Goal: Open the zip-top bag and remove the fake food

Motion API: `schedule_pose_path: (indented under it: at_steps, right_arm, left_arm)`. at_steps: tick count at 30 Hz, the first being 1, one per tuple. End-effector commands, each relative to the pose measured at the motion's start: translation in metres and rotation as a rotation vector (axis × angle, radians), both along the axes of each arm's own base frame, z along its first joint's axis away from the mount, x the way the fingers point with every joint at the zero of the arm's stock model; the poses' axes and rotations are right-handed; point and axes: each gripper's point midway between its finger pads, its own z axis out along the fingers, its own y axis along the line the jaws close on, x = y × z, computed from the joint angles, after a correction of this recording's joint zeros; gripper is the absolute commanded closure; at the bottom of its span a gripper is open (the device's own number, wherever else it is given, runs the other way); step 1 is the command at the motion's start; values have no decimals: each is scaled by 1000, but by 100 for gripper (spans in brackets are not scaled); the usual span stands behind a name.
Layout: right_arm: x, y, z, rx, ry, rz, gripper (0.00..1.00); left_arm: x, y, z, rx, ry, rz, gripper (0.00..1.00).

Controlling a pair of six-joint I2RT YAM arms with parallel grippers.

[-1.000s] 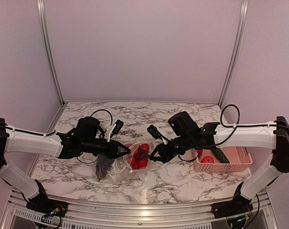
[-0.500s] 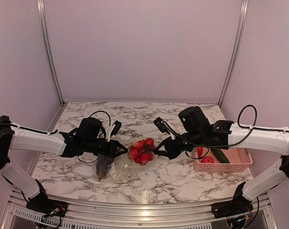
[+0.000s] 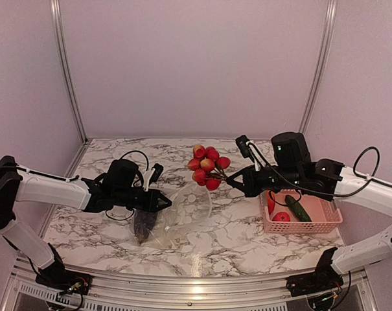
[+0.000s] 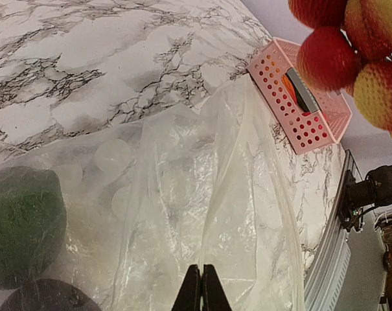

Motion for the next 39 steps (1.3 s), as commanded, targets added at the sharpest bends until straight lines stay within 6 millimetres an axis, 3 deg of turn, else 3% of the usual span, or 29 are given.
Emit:
schedule_pose_path:
  at_steps: [1,7,15,24,27,31,39]
  right_arm:
    - [19,-15,25,32,-56,-101,100]
    - [39,-69,27,-11,-90,-401,100]
    - [56,-172,13,-11,-30,-844,100]
    - [49,-258,-33,-113,93,-1221,100]
    - [36,-277,-47,-137,117,-1327,100]
    - [21,-298,-48,-132,102,-1446,100]
    - [10,-321,-58,-146,100,-1549,100]
  left_arm:
    - [5,0,-2,13,18,10,100]
    - [7,-2,-1,4,19,5,100]
    - [8,-5,-1,-8,21,-3,100]
    - [10,-6,-1,-19,26,-9,100]
    - [10,-7,-2,-19,28,-11,100]
    - [11,-7,-3,-20,32,-12,100]
    - [13,-8,-3,-25,36,-16,100]
